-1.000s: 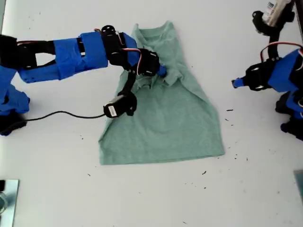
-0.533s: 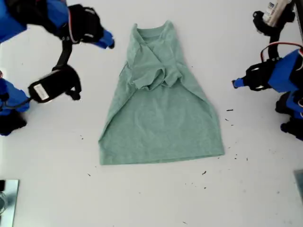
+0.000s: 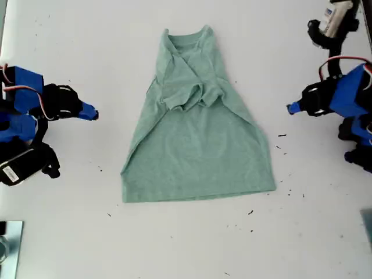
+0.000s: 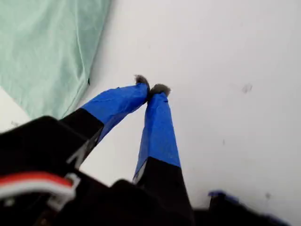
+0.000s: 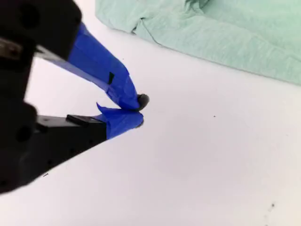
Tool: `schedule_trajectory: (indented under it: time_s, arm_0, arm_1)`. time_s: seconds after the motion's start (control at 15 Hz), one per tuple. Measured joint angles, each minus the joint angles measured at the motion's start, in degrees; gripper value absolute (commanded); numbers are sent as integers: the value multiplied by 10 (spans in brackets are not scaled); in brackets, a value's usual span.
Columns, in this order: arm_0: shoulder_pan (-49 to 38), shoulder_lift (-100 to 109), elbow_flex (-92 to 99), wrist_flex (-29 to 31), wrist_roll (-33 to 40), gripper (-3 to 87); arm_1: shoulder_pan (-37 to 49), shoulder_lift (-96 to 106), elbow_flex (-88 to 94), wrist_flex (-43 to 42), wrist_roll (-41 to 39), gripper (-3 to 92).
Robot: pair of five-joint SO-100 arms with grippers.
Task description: Fold t shirt
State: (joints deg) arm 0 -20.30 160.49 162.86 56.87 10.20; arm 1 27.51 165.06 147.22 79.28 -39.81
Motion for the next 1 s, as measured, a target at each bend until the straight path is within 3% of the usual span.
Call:
schedule_trajectory:
  time_s: [0.07, 0.13, 0.2, 0.33, 0.47, 0.6, 0.67, 0.73, 0.8, 0.93, 1.0]
  arm_0:
    - [0, 1, 0, 0, 0, -2]
    - [-1, 4, 1, -1, 0, -2]
    - [0, 5, 1, -1, 0, -2]
    - [0, 12, 1, -1, -1, -2]
    - [0, 30, 11, -1, -2, -2]
    - [5, 37, 11, -1, -2, -2]
    - [5, 37, 11, -1, -2, -2]
    - [5, 37, 11, -1, -2, -2]
    - [5, 37, 11, -1, -2, -2]
    - [10, 37, 11, -1, -2, -2]
    - [14, 37, 11, -1, -2, -2]
  arm_1:
    - [-39, -69, -102, 56, 14, 59]
    - [-84, -162, -234, 133, 27, 280]
    - [-131, -247, -375, 188, 43, 297]
    - [-233, -321, -541, 207, 90, 254]
    - [-250, -323, -519, 216, 140, 118]
    - [-250, -293, -420, 216, 188, 75]
    - [-248, -274, -389, 214, 200, 87]
    - [-248, -266, -380, 214, 201, 293]
    - [-248, -264, -378, 214, 201, 334]
    - [-257, -261, -369, 214, 207, 286]
    - [-274, -259, -351, 207, 224, 324]
